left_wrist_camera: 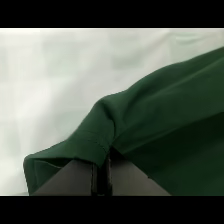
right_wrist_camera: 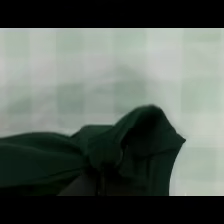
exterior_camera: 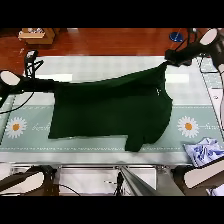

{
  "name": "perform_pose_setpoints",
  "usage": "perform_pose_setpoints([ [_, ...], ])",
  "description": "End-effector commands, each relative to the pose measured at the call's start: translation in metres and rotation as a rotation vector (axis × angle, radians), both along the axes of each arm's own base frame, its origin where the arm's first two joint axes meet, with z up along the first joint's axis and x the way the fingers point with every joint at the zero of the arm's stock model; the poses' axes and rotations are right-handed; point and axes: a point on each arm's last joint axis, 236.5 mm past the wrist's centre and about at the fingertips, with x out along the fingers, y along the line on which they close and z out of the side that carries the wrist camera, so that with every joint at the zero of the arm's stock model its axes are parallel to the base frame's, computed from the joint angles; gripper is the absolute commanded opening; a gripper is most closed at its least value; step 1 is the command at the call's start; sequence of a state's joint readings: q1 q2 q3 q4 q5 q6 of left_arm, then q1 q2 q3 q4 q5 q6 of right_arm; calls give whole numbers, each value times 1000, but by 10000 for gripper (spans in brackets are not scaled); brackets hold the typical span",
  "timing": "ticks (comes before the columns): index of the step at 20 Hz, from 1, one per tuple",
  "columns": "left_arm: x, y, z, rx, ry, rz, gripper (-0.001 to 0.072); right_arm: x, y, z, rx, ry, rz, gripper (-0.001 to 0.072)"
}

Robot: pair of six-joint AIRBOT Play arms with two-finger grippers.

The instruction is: Fold the shirts.

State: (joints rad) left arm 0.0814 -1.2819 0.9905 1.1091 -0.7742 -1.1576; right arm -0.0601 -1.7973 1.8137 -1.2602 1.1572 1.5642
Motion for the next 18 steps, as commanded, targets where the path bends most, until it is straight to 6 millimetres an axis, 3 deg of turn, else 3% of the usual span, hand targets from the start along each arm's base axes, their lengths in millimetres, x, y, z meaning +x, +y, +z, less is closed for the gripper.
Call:
perform_pose_setpoints([
  [1, 17, 10, -22, 18, -14, 37, 32, -4, 3, -34, 11, 79, 4, 63],
  [2, 18, 11, -23, 23, -16, 38, 43, -7, 4, -32, 15, 89, 9, 169],
  [3, 19, 17, -20, 49, -23, 34, 122, -14, 3, -24, 14, 99, 31, 281],
  [4, 19, 28, -12, 94, -27, 20, 241, -22, 2, -13, -1, 109, 76, 311],
  [5, 16, 46, -1, 156, -14, 0, 315, -37, -3, 4, -21, 131, 115, 312],
  [6, 9, 68, 10, 224, 14, -11, 342, -53, -10, 19, -38, 159, 136, 313],
  [7, -4, 95, 21, 282, 72, 5, 342, -74, -19, 32, -63, 200, 145, 335],
  [8, -25, 119, 25, 284, 163, 67, 340, -93, -31, 42, -105, 243, 144, 417],
  [9, -52, 139, 22, 228, 275, 178, 339, -112, -45, 49, -162, 297, 129, 465],
  [10, -79, 146, 13, 140, 382, 279, 339, -124, -58, 52, -210, 326, 103, 483],
  [12, -124, 127, -7, -73, 549, 297, 340, -138, -73, 46, -266, 339, 74, 485],
  [15, -187, 92, -29, -287, 745, 228, 348, -163, -84, 13, -232, 363, 31, 484],
  [17, -215, 79, -43, -350, 837, 241, 627, -182, -94, -10, -190, 379, -21, 484],
  [18, -227, 73, -50, -369, 873, 240, 640, -190, -95, -17, -147, 383, -49, 484],
])
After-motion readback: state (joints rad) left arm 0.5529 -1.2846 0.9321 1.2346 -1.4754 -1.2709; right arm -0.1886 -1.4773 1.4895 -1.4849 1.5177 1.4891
